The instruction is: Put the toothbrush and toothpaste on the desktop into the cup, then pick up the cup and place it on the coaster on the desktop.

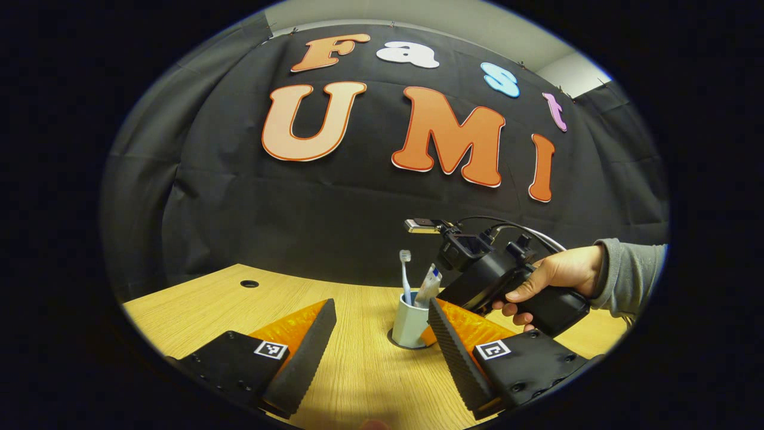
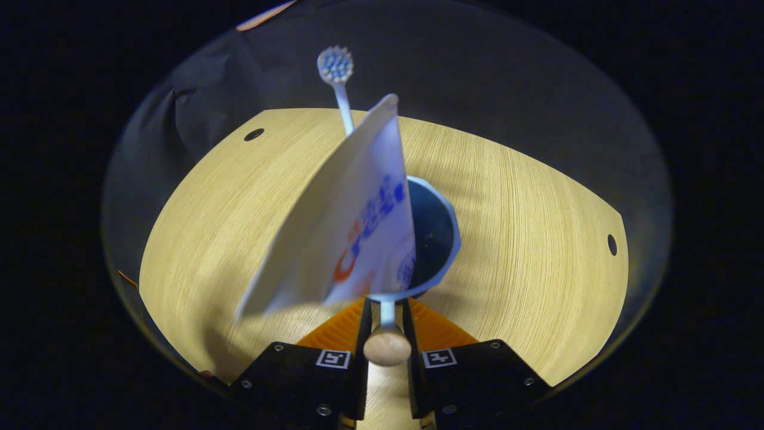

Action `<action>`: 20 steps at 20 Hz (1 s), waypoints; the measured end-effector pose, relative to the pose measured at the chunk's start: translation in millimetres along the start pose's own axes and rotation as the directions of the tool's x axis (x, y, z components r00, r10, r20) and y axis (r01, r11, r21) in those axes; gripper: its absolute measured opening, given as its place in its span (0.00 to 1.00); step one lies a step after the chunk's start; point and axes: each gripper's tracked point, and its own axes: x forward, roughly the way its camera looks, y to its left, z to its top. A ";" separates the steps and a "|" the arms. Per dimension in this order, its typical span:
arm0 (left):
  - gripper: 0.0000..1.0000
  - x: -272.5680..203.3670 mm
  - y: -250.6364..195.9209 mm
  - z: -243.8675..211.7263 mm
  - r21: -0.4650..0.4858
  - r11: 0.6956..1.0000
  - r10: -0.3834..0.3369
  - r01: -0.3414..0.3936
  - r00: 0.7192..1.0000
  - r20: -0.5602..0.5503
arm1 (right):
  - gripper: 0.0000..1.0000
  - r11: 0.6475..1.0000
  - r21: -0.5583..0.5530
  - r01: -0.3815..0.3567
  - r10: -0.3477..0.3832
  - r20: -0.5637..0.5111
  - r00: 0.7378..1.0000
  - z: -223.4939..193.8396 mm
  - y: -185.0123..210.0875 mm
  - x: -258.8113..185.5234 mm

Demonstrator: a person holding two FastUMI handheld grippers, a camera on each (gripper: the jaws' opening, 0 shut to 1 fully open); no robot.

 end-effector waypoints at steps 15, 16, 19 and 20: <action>0.98 -0.7 -3.7 10.9 0.021 1.000 0.021 -0.021 0.999 0.044 | 0.75 0.999 0.027 0.042 -0.049 0.344 0.938 36.0 -18.8 -72.2; 0.99 -2.1 -2.9 14.6 0.027 0.999 0.030 -0.031 0.998 0.053 | 0.75 0.998 0.027 0.056 -0.062 0.386 0.920 40.1 -23.3 -81.9; 0.98 -10.5 -5.0 32.9 0.043 0.998 0.033 -0.038 0.995 0.099 | 0.75 0.994 0.035 0.107 -0.110 0.496 0.861 45.0 -39.1 -108.6; 0.98 -12.6 -7.8 37.6 0.057 0.998 0.032 -0.038 0.994 0.108 | 0.75 0.992 0.043 0.119 -0.124 0.529 0.840 45.9 -43.3 -117.4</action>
